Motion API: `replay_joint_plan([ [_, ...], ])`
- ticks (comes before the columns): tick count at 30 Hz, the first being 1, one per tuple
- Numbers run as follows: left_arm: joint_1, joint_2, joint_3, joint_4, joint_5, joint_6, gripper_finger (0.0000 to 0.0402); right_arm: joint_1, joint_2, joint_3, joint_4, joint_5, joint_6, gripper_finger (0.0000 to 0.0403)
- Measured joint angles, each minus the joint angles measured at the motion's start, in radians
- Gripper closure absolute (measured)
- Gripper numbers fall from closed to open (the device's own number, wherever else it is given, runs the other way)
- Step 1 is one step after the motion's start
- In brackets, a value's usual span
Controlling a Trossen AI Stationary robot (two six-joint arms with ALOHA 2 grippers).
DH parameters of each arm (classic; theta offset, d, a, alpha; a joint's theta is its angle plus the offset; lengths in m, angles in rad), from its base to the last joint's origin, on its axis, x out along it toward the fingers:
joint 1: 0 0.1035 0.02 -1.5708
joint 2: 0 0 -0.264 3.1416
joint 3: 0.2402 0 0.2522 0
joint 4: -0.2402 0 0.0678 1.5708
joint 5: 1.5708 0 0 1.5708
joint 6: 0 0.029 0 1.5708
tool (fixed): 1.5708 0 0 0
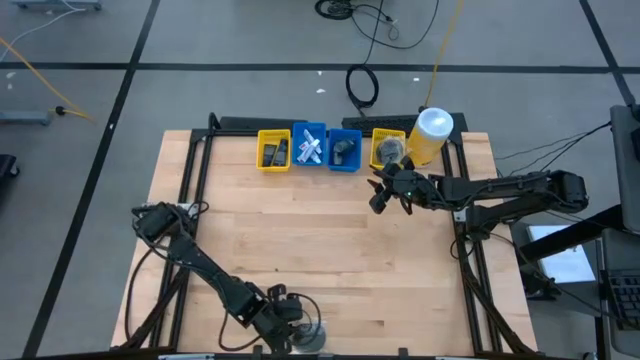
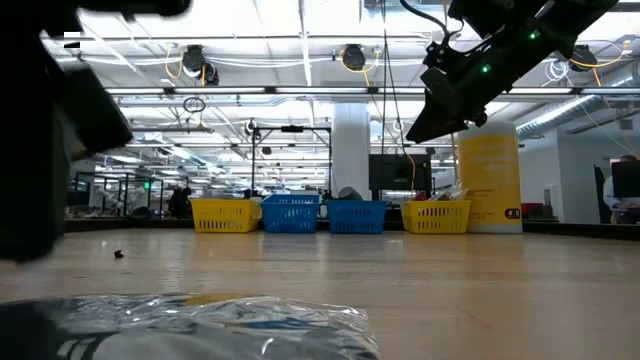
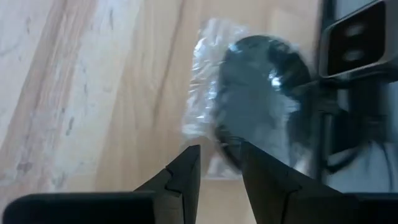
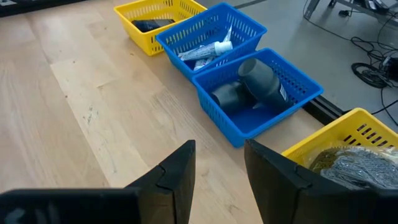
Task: Pick & Place Travel size toiletries
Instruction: Put the black hairbrush into the right yellow bin
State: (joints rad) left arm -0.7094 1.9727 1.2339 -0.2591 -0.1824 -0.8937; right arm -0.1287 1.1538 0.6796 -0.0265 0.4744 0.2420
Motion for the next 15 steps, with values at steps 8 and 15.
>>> replay_joint_plan([
  [8, 0.046, 0.094, 0.005, 0.093, 0.097, -0.001, 0.0288, 0.000, 0.000, 0.000, 0.000, -0.005, 0.000, 0.0273],
  [15, 0.085, 0.110, 0.005, 0.096, 0.102, 0.037, 0.0289, 0.010, 0.000, 0.000, -0.008, -0.212, 0.000, 0.0273],
])
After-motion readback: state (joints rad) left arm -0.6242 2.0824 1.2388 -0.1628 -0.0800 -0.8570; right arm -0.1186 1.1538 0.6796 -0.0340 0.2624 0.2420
